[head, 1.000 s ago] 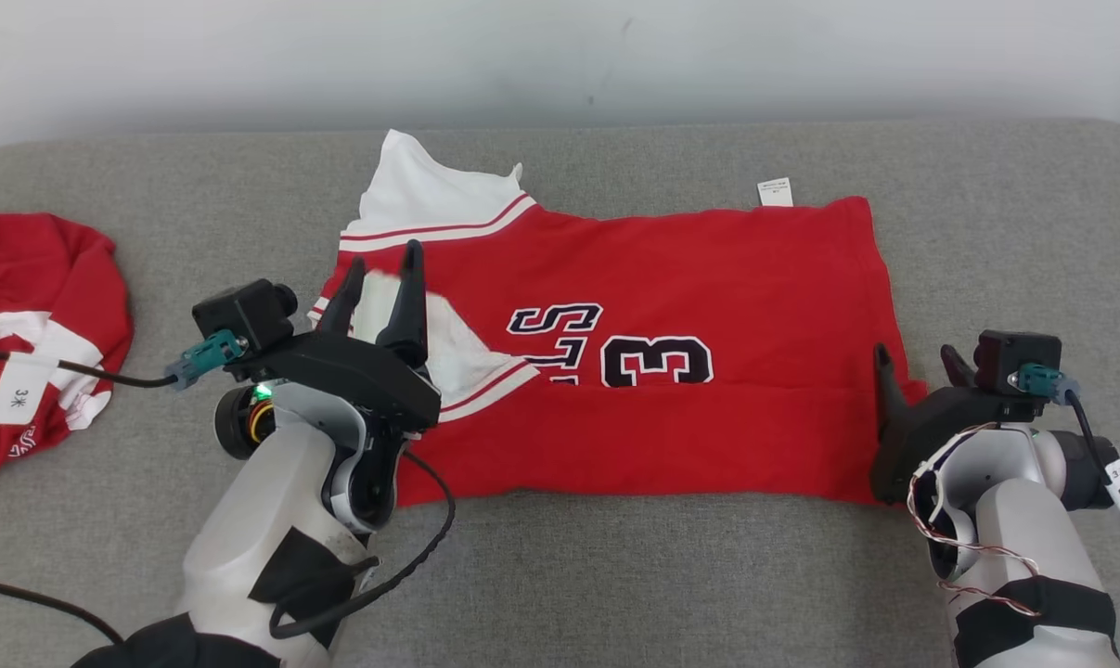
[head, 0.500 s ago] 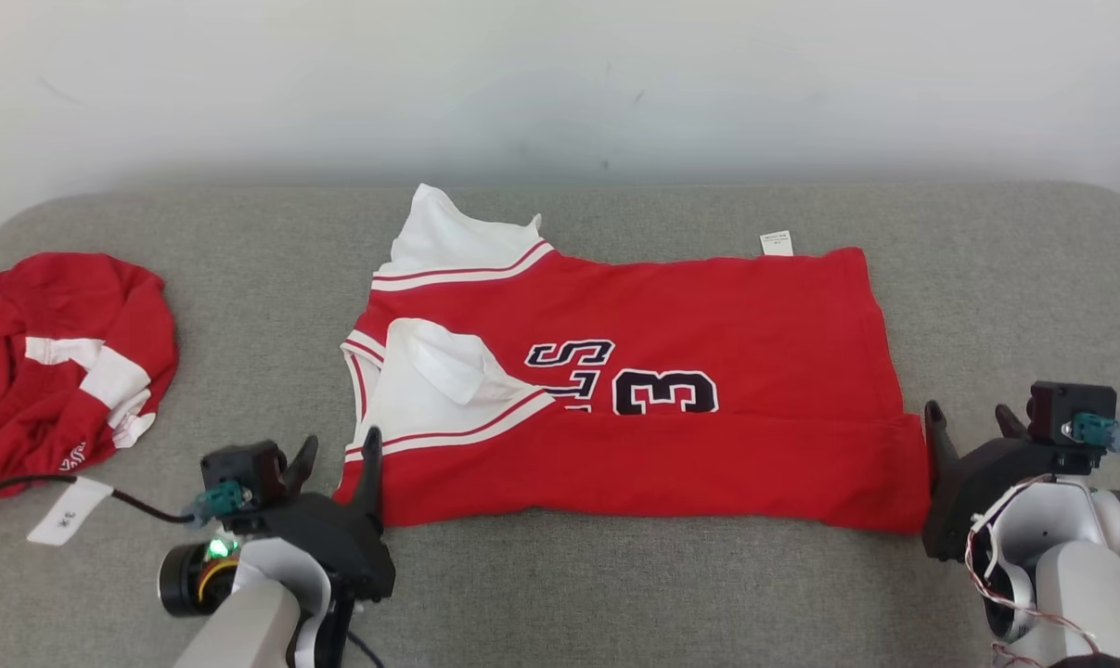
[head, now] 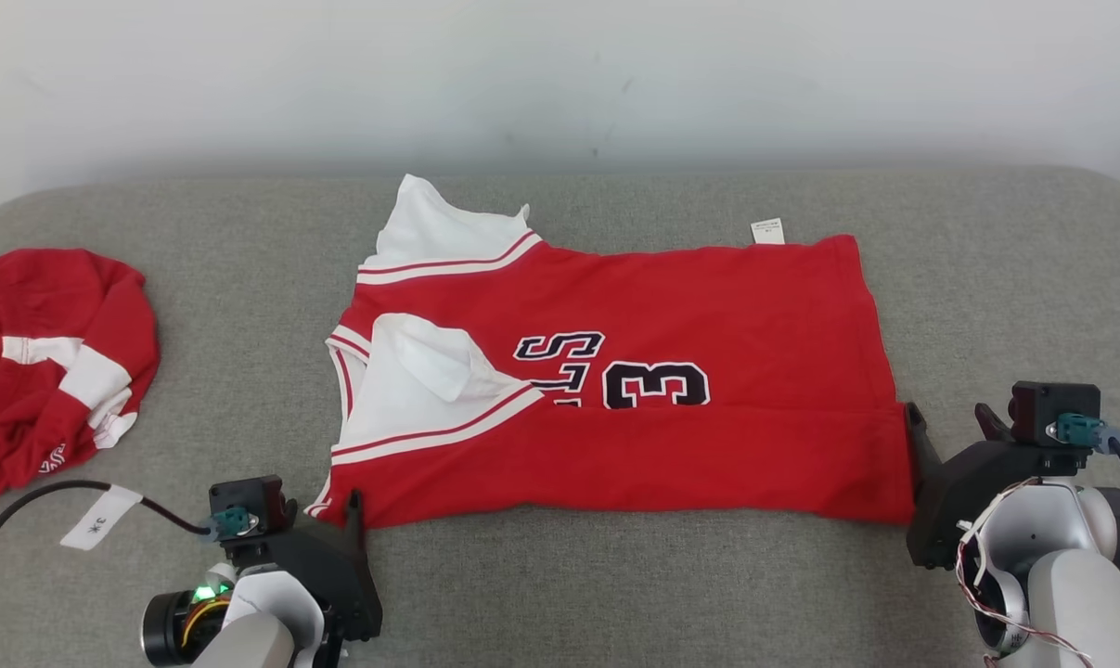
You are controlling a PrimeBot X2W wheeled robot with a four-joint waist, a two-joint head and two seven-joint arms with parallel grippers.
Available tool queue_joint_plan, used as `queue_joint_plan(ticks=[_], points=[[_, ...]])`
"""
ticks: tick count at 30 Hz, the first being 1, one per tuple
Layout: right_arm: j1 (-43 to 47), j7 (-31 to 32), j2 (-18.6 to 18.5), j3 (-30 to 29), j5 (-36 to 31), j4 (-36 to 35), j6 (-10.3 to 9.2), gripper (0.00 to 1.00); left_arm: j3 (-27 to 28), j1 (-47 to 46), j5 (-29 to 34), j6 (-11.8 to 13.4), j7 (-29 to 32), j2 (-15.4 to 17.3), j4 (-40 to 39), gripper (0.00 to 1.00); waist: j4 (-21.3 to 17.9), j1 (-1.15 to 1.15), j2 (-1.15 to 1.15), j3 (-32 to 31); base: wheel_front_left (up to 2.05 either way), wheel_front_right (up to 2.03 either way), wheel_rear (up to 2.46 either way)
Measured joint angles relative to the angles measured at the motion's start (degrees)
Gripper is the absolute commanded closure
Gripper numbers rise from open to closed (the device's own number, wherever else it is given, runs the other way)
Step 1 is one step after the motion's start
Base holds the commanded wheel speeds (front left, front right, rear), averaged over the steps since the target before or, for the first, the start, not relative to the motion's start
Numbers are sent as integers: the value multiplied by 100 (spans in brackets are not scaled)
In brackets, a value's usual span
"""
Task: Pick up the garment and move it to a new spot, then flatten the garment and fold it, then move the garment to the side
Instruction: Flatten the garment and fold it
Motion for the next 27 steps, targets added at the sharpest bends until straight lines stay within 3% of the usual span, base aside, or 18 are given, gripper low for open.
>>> queue_joint_plan(ticks=[5,6,7,8,9,15,27], points=[[5,56,5,-45,-8,-112,0,0,35,-16,-81,13,200,-10,13,0,-25,0,0,115,0,0,0],[10,70,7,-73,-10,-126,0,0,44,-19,-143,10,222,-10,12,18,-29,0,0,135,0,0,0],[18,107,8,-105,-20,-130,0,0,36,-24,-159,-14,247,-9,9,50,-32,0,0,153,0,0,0],[35,140,9,-137,-36,-130,0,0,25,-30,-159,-30,252,-9,-4,95,-34,0,0,169,0,0,0],[63,180,12,-191,-63,-126,0,0,22,-31,-160,-36,257,-7,-23,100,-35,0,0,182,0,0,0],[221,326,24,-403,-312,-25,0,0,29,24,-205,-55,146,-43,-157,100,-20,0,0,249,0,0,0],[-20,720,60,-42,-419,872,0,0,-31,44,-227,-36,14,-148,-301,100,134,0,0,356,0,0,0]])
